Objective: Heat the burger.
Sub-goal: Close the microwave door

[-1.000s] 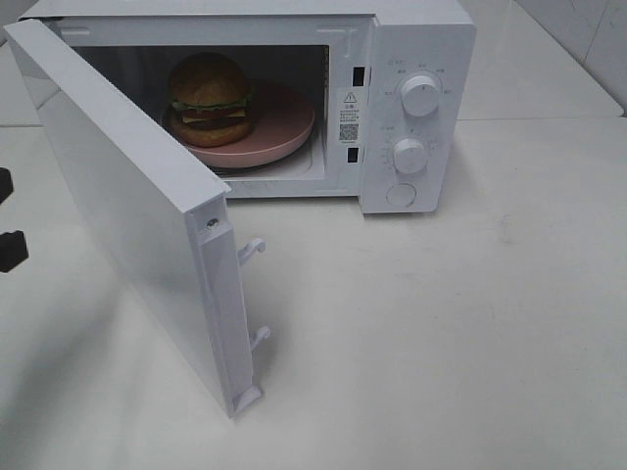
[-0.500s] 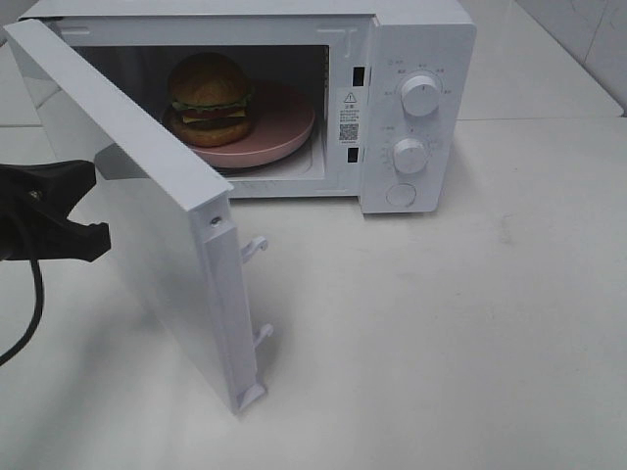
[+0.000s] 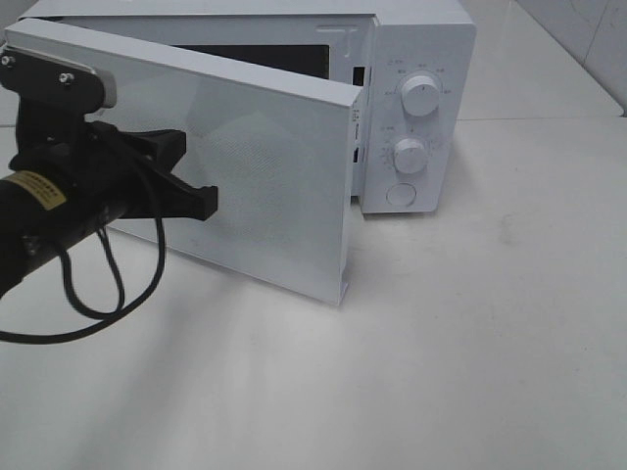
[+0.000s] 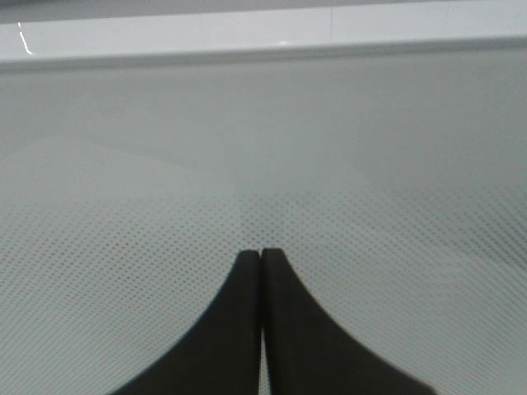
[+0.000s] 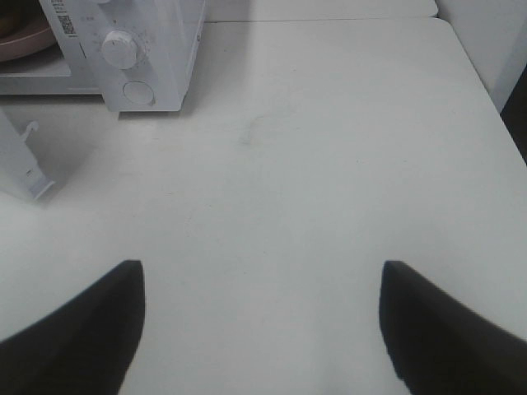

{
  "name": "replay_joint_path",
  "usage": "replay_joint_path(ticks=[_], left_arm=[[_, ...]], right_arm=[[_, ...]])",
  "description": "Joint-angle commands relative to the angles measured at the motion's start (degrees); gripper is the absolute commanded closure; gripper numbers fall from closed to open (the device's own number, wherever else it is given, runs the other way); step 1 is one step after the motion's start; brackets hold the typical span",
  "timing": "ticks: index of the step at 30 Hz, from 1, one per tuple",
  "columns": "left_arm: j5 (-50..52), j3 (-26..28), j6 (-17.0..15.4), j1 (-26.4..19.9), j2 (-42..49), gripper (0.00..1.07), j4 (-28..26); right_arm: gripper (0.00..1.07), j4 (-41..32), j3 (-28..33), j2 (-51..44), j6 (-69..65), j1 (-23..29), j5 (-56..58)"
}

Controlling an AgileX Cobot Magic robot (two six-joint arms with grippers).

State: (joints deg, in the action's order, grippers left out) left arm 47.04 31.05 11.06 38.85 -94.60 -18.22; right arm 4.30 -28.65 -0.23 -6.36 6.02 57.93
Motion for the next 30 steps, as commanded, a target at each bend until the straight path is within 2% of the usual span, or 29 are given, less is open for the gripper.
replay_joint_path(ticks=[1,2,9,13,16,20,26,30], left_arm=[[0.6,2.3,2.1,1.8,-1.7,1.07,-3.6],[0.6,4.2,3.2,2.8,-3.0,1.07,-5.7],[0.5,9.2,5.4,5.2,-7.3,1.07,-11.4],[0.2,13.9,8.8,6.5,-10.7,1.07,-15.2],[-1.4,17.1,10.1,6.5,-12.4,1.07,-17.0],[-2.8,20.1,10.3,6.5,-14.1,1.07,-18.2],[-4.5,26.4,14.8,6.5,-18.1,1.07,-19.1],[-5.6,29.1,16.2,6.5,-19.7,1.07,-20.7]], right_arm=[[0.31,-0.1,0.0,-1.7,0.0,-0.3,-0.7],[0.31,-0.1,0.0,-1.7,0.0,-0.3,-0.7],[0.31,-0.1,0.0,-1.7,0.0,-0.3,-0.7],[0.31,-0.1,0.0,-1.7,-0.2,-0.3,-0.7],[0.31,-0.1,0.0,-1.7,-0.2,-0.3,-0.7],[0.31,-0.1,0.0,-1.7,-0.3,-0.3,-0.7],[0.31,-0.1,0.0,-1.7,-0.4,-0.3,-0.7],[0.31,-0.1,0.0,-1.7,-0.4,-0.3,-0.7]])
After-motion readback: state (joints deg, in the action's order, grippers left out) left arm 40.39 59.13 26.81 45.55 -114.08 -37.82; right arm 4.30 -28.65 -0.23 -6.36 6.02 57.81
